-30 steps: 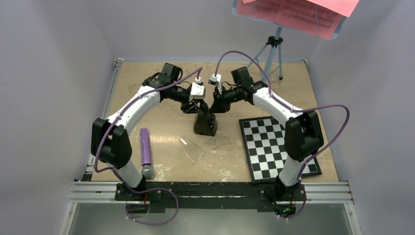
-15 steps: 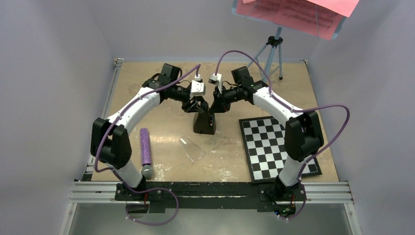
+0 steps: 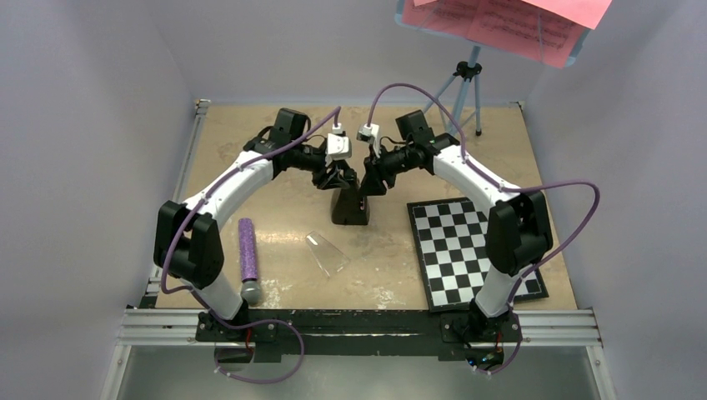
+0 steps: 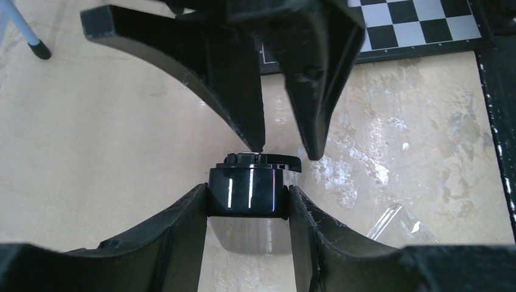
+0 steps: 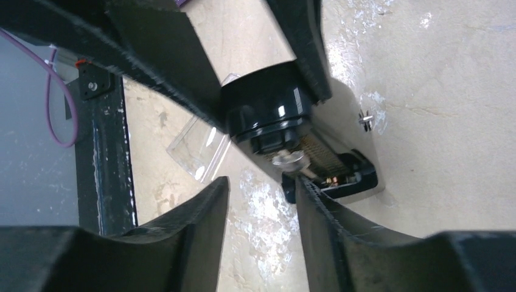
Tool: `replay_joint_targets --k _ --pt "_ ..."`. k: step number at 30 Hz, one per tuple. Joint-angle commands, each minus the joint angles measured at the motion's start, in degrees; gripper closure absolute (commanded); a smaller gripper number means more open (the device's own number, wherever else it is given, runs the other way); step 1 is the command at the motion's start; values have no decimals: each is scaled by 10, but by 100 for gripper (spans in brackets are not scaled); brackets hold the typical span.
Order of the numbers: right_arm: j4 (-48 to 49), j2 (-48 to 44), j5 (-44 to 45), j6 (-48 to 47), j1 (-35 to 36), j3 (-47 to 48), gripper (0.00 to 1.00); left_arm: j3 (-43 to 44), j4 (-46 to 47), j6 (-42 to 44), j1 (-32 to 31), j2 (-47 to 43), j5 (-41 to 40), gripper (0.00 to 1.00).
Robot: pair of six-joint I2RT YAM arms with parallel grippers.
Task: Pack up the instrument practice props
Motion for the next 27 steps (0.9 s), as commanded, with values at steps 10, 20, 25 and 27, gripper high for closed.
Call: replay_joint_targets --k 10,20,25,27 --pt "-197 -134 46 -96 -57 20 32 -38 136 -126 0 -73 -72 1" --pt "-261 -186 111 -43 -122 67 23 -117 32 -94 5 -231 -89 1" --pt "-216 -254 159 -18 -134 28 6 -151 -128 42 6 -277 -81 2" --pt "-200 -280 163 2 -134 3 1 -175 -165 84 6 -282 -96 3"
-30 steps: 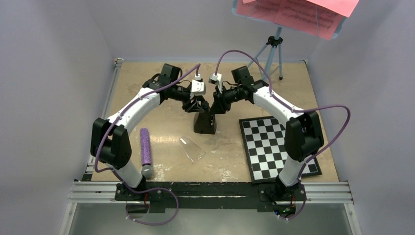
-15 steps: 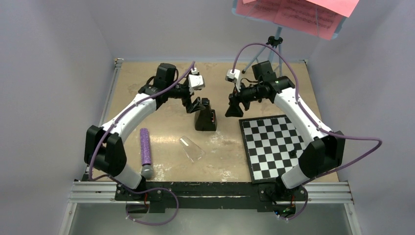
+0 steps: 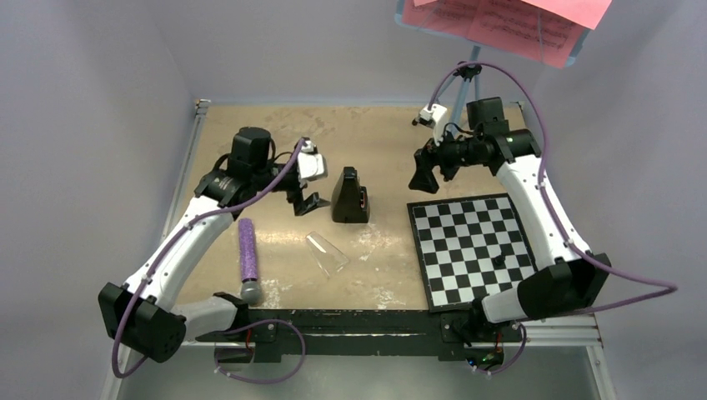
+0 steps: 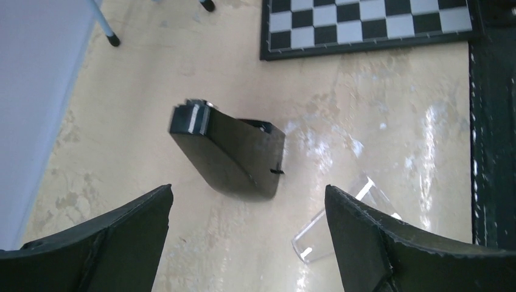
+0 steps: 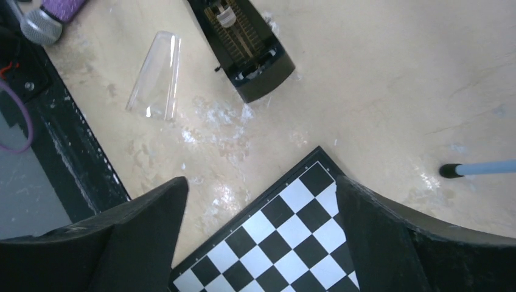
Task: Pack up the instrument practice props
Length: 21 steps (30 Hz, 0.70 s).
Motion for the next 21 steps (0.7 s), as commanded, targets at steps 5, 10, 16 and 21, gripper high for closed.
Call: replay_joint_targets --k 5,10,16,21 --pt "30 -102 5 70 6 -55 1 -66 -177 134 12 -2 -44 7" --pt "4 -105 50 23 50 -38 1 -63 -114 -55 66 -43 -35 6" --pt "-26 -63 -21 69 97 34 3 -34 -21 -315 85 -106 -96 5" --pt "-34 -27 69 73 241 77 22 30 -70 -355 91 -158 -187 0"
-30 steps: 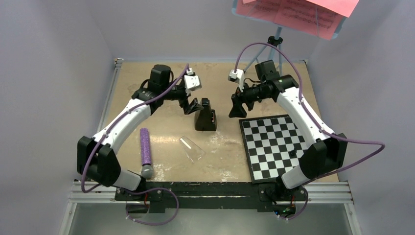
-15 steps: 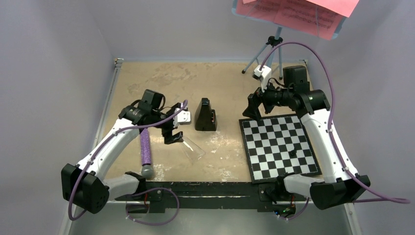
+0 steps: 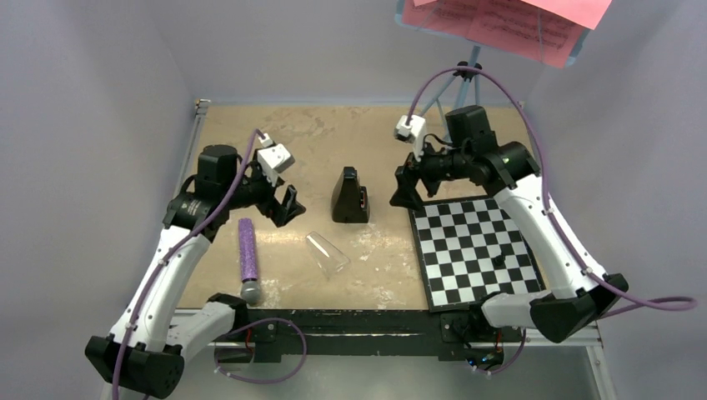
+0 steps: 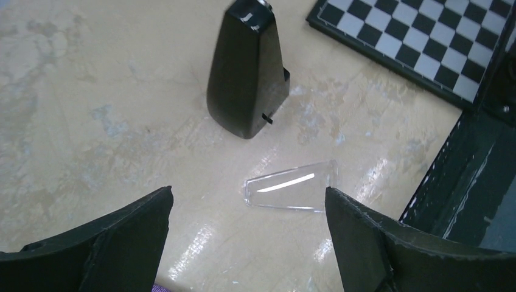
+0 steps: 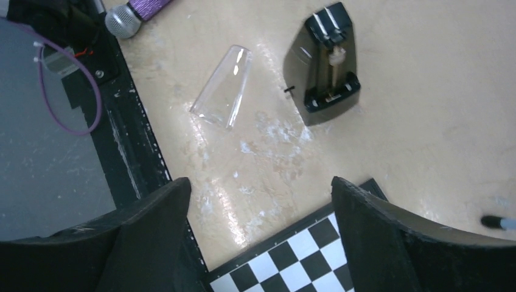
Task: Pack up the instrument practice props
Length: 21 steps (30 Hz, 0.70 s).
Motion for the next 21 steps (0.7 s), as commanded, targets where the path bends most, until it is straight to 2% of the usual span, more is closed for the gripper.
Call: replay_joint_targets --k 1,3,6,9,14,21 --pt "-29 37 51 19 115 71 23 82 -17 -114 7 -52 -115 0" --pt "-62 78 64 17 153 127 24 114 -54 -139 7 -63 -160 0" --pt "-84 144 110 41 209 201 23 122 -78 -229 12 -97 -242 0" --pt "-64 188 148 64 263 217 24 100 -73 -280 36 -156 -297 0" --pt "-24 264 228 126 352 217 21 99 -55 -284 101 -217 -331 0" --pt "4 383 351 245 379 259 6 75 -49 -280 154 -273 -367 0"
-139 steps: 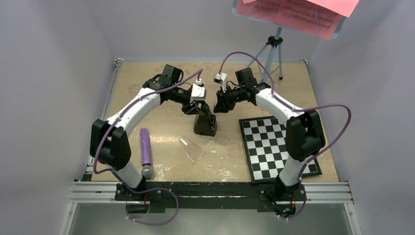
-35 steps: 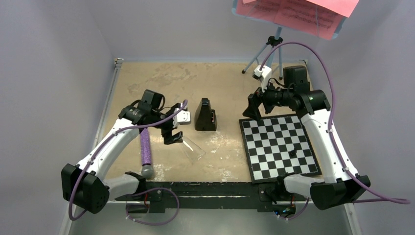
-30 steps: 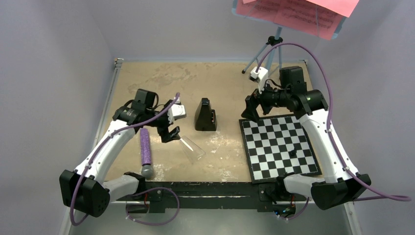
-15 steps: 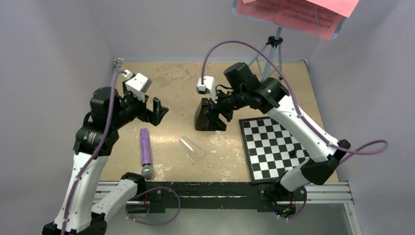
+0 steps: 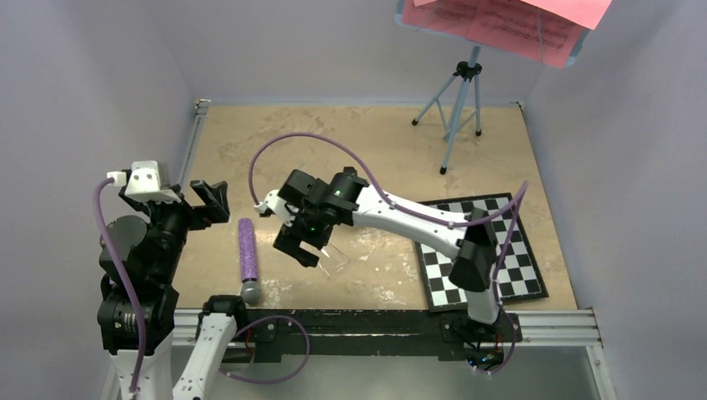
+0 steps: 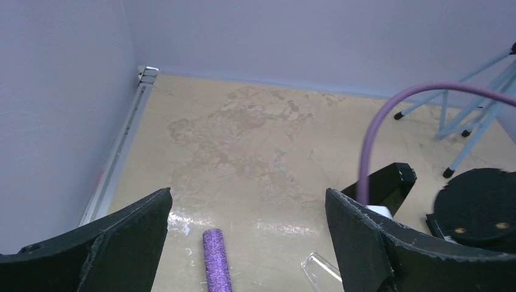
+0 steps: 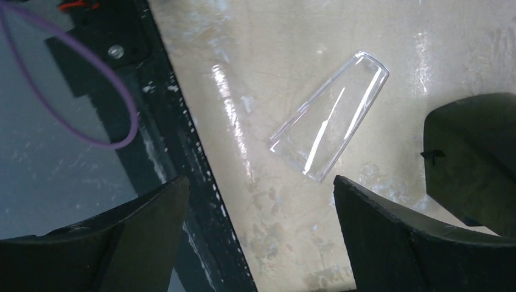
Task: Pack up the instrument practice props
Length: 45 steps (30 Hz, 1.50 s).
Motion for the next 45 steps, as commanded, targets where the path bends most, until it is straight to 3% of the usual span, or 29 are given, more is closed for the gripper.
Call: replay_joint_targets --k 1,19,34,45 --pt "22 51 127 103 -6 64 5 -24 2 -9 24 -25 -39 0" --pt "34 214 155 128 -22 117 14 -71 -9 10 15 -30 9 0" --pt "27 247 138 127 -48 118 20 -85 -1 11 15 -10 45 0" --pt "40 261 121 101 -49 102 29 -95 10 13 3 2 53 0"
